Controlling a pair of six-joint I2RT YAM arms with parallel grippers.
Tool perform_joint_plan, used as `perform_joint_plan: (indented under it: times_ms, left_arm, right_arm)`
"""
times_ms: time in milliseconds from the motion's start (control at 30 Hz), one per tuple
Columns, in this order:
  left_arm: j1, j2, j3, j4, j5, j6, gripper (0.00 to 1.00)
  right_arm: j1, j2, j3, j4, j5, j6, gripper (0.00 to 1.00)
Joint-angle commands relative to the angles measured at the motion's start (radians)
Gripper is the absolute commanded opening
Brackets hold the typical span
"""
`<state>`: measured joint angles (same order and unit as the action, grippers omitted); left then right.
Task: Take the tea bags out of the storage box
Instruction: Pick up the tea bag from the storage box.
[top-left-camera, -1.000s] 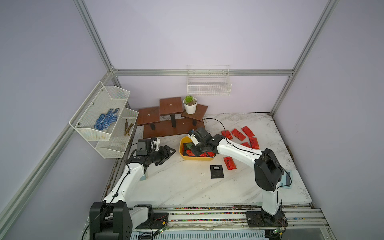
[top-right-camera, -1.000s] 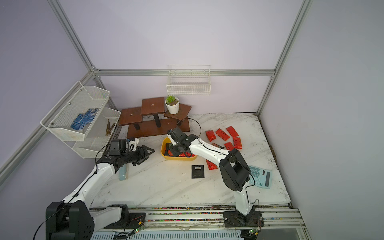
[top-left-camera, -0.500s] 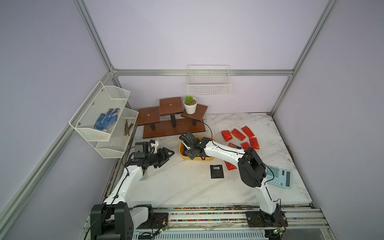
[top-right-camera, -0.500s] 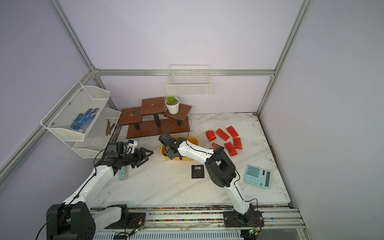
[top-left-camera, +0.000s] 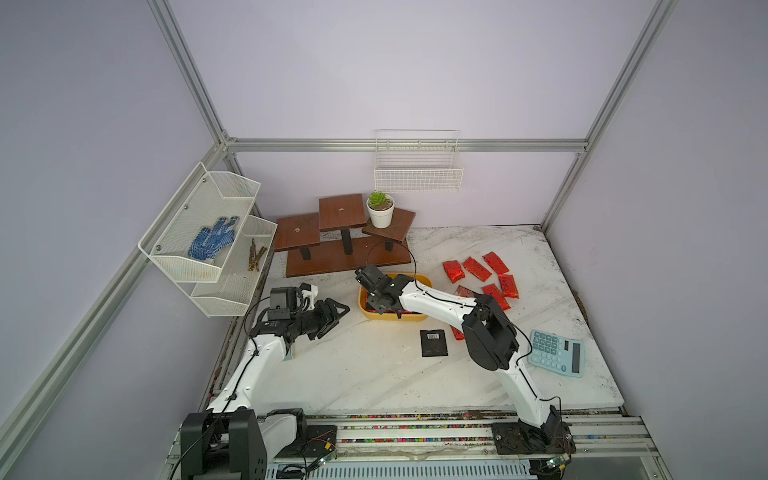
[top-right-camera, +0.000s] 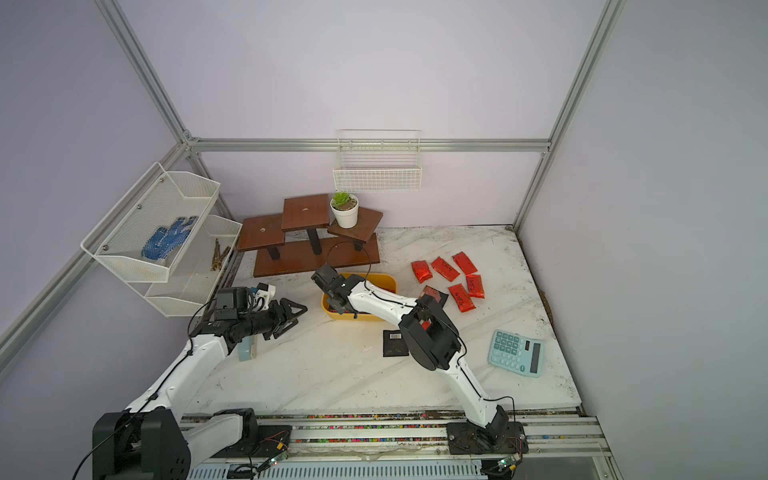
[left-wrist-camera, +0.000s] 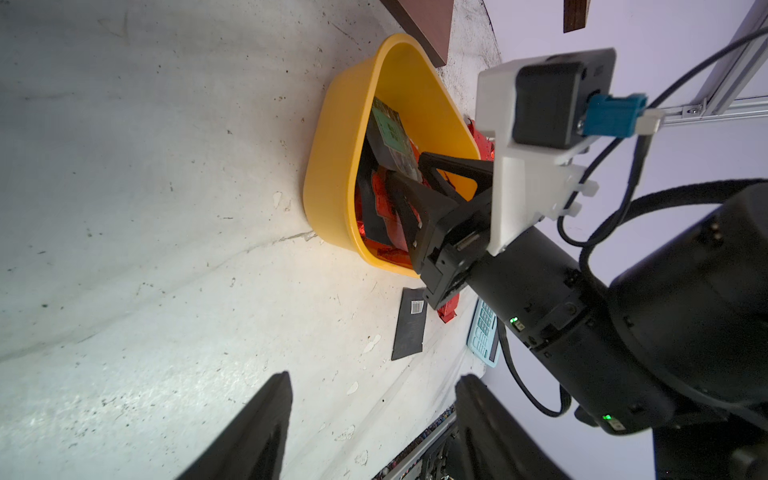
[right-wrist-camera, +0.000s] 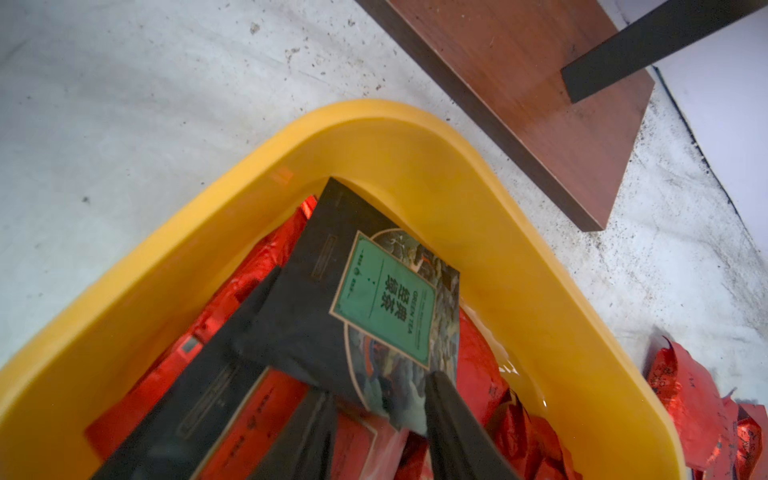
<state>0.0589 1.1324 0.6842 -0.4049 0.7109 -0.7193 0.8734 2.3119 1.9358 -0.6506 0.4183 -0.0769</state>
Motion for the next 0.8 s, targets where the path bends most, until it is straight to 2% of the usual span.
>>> perform_joint_plan:
  times_ms: [0,133,200,233,467,767]
  left_arm:
    - [0.009,-0.032,0.0,0.026,0.022,0.002,0.66]
    - [0.009,-0.034,-0.003,0.026,0.023,0.001,0.66]
    - [0.009,-0.033,-0.002,0.028,0.025,0.0,0.66]
    - [0.009,-0.033,-0.002,0.028,0.027,-0.002,0.66]
    - [0.009,-0.043,0.003,0.023,0.022,-0.002,0.66]
    - [-0.027,-0.076,0.025,0.005,-0.003,-0.017,0.66]
  right_arm:
    - [0.006,0.029,0.036,0.007,0.051,-0.007,0.37]
    - [0.006,0.035,0.051,0.021,0.057,-0.004,0.17]
    - [0.006,0.038,0.061,0.018,0.053,-0.007,0.02]
    - [0.006,0.035,0.063,0.016,0.05,-0.006,0.0]
    - [0.004,-0.062,0.01,0.017,0.001,0.003,0.0]
    - [-0.006,-0.305,-0.165,0.038,-0.114,0.077,0.0]
